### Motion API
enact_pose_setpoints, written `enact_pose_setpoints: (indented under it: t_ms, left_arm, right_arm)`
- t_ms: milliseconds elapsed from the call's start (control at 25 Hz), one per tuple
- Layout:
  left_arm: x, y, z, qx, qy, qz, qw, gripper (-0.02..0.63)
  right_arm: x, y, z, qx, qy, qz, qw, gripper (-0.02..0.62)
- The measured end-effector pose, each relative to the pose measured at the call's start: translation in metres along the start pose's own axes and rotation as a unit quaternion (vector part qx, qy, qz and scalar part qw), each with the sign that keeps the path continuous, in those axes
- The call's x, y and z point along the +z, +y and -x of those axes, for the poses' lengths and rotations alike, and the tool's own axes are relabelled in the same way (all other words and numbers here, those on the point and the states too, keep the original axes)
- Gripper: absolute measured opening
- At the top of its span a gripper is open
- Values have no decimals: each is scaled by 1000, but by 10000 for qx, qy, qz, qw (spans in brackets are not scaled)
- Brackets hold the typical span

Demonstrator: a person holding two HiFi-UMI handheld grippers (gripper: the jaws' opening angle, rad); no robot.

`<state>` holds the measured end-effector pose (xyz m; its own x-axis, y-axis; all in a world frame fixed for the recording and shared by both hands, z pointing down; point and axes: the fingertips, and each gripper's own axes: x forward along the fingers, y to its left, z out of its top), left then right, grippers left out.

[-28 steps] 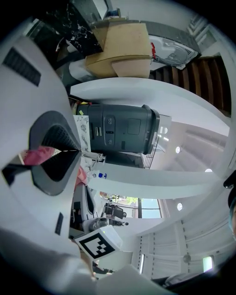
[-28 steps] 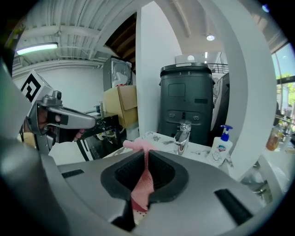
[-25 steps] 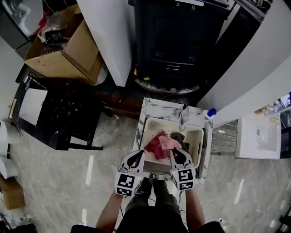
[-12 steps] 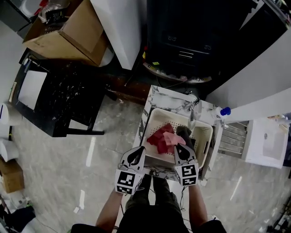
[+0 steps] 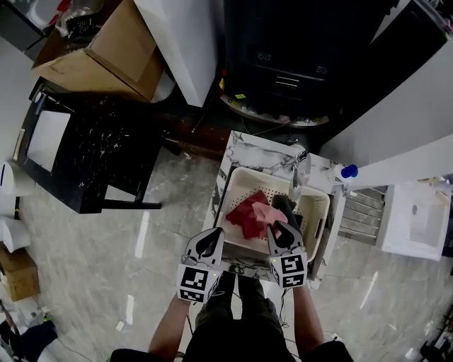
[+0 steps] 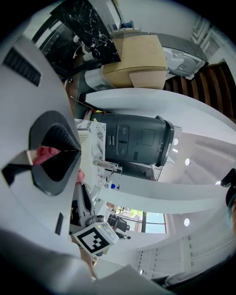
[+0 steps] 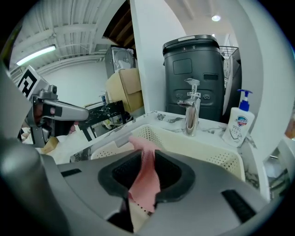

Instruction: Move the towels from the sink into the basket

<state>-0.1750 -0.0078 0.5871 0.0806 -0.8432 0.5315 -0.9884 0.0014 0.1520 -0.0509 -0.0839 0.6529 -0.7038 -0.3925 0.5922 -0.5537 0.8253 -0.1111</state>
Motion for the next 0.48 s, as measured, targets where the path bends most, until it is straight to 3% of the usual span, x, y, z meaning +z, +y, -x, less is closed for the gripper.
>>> enact_pose_setpoints:
  t_ms: [80,160,480]
  left_arm:
    - [-1,-1,-1,-15,12,-6,10000,8]
    - [0,-2,-2,-23,-8,-28,10000,8]
    - [2,-6,1,-84,-11,-47,10000,8]
  right_arm:
    - [0,0,-1,21,-9,-62,10000,166]
    - [0,0,-1,23,-31,-111,9999,203]
    - [3,-2,5,-47,-109,-153,9998,209]
